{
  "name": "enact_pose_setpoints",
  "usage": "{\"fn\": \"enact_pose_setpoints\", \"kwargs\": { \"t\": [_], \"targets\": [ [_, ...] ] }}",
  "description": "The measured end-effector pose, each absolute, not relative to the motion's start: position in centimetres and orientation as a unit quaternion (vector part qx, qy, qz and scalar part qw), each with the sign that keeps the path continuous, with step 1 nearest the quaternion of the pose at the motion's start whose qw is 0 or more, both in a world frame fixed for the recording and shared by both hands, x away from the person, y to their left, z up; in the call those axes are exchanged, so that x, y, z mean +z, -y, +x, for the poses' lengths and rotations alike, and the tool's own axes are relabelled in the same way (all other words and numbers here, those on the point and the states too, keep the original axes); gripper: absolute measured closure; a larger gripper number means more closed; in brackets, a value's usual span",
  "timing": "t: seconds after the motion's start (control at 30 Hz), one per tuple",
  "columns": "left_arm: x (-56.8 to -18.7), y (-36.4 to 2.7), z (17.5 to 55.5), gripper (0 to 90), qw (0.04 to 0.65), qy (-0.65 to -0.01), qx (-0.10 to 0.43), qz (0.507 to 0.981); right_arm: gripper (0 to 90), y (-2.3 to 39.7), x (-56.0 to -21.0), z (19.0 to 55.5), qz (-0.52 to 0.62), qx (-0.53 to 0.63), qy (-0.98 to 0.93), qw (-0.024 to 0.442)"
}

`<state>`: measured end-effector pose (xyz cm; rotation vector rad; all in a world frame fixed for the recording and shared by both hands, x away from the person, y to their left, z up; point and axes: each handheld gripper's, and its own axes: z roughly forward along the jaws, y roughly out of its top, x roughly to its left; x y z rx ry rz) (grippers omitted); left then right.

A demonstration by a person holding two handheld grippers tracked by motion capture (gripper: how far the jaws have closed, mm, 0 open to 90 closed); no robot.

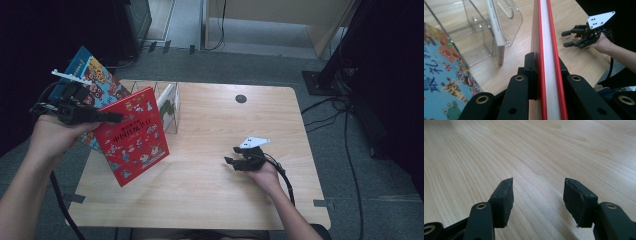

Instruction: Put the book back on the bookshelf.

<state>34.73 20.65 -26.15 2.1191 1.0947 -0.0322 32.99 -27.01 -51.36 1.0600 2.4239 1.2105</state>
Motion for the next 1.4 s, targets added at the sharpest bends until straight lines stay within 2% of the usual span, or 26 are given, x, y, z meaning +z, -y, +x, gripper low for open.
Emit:
{"fn": "enact_pose_setpoints", "kwargs": {
  "t": [0.43, 0.63, 0.87, 1.4],
  "targets": [
    [-26.3, -24.0, 34.6, 80.1, 0.365, -0.460, 0.003, 0.809, 40.9, 26.9, -52.0, 33.1, 0.364, 0.407, -0.830, 0.111],
    [-26.4, -24.7, 35.0, 80.1, 0.361, -0.472, 0.010, 0.804, 40.2, 26.8, -52.2, 32.8, 0.357, 0.405, -0.832, 0.126],
    [-26.2, -25.2, 35.8, 80.1, 0.347, -0.487, 0.028, 0.801, 40.0, 26.4, -52.2, 32.5, 0.348, 0.394, -0.838, 0.144],
    [-26.3, -24.3, 39.0, 80.1, 0.333, -0.508, 0.052, 0.793, 39.8, 26.4, -52.2, 32.5, 0.352, 0.391, -0.837, 0.149]
  ]
}}
